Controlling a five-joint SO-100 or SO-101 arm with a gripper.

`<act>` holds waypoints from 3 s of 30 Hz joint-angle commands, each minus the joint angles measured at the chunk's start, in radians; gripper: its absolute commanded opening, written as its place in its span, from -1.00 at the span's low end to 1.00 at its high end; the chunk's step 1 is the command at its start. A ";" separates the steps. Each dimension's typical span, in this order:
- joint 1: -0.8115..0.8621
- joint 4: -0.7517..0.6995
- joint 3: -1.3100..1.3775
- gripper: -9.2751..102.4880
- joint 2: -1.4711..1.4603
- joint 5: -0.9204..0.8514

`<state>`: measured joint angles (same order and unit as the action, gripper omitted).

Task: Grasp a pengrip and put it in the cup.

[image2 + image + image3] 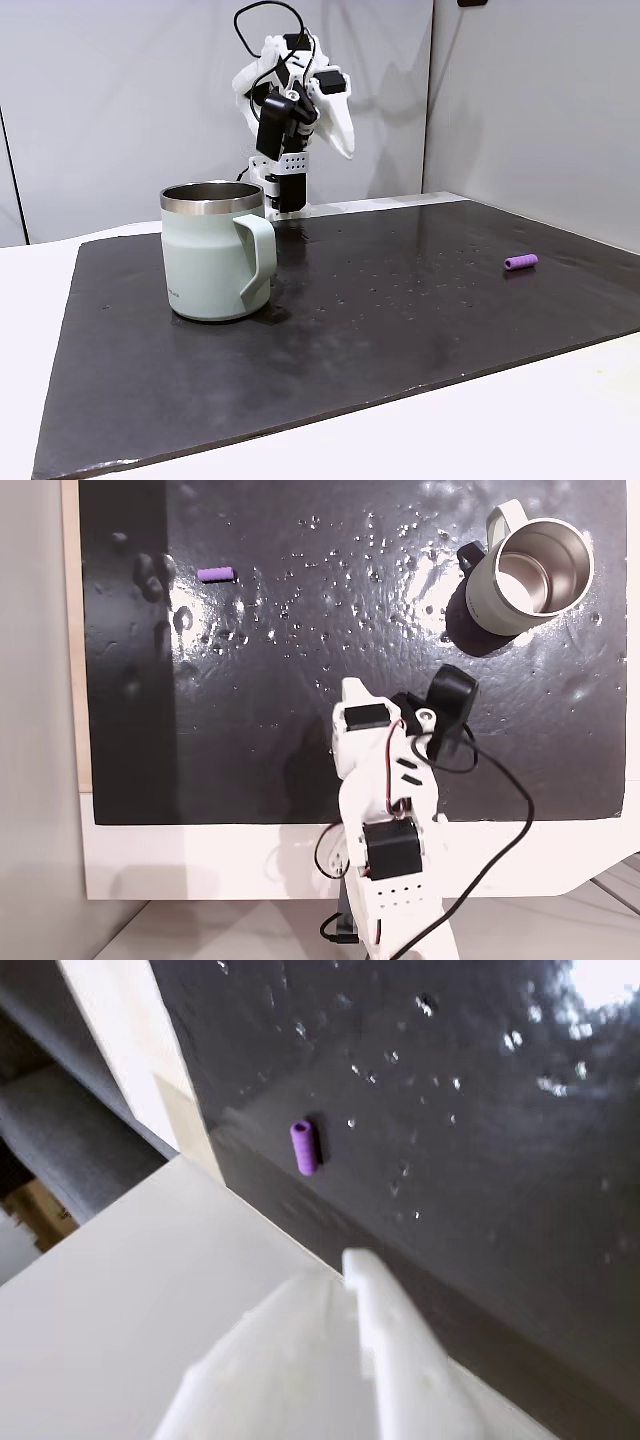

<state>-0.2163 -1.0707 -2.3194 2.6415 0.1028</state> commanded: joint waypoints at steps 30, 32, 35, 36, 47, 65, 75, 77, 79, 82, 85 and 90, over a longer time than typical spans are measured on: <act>-0.198 -0.377 1.594 -0.34 -1.473 0.370; -0.207 -0.374 1.669 -0.34 -1.554 0.376; -0.232 -0.364 1.758 -0.33 -1.661 0.383; -0.242 -0.356 1.782 -0.33 -1.692 0.387; -0.314 -0.242 1.882 -0.33 -1.905 0.443; -0.370 -0.052 1.862 -0.42 -2.059 0.505; -0.341 -0.049 1.807 -0.64 -2.089 0.540; -0.336 -0.054 1.801 -0.72 -2.091 0.549; -0.331 -0.058 1.798 -0.77 -2.091 0.557; -0.324 -0.064 1.796 -0.82 -2.091 0.563; -0.318 -0.075 1.796 -0.82 -2.091 0.565; -0.305 -0.089 1.802 -0.83 -2.056 0.575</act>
<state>-0.5584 -1.1290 -0.5200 0.5461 0.6550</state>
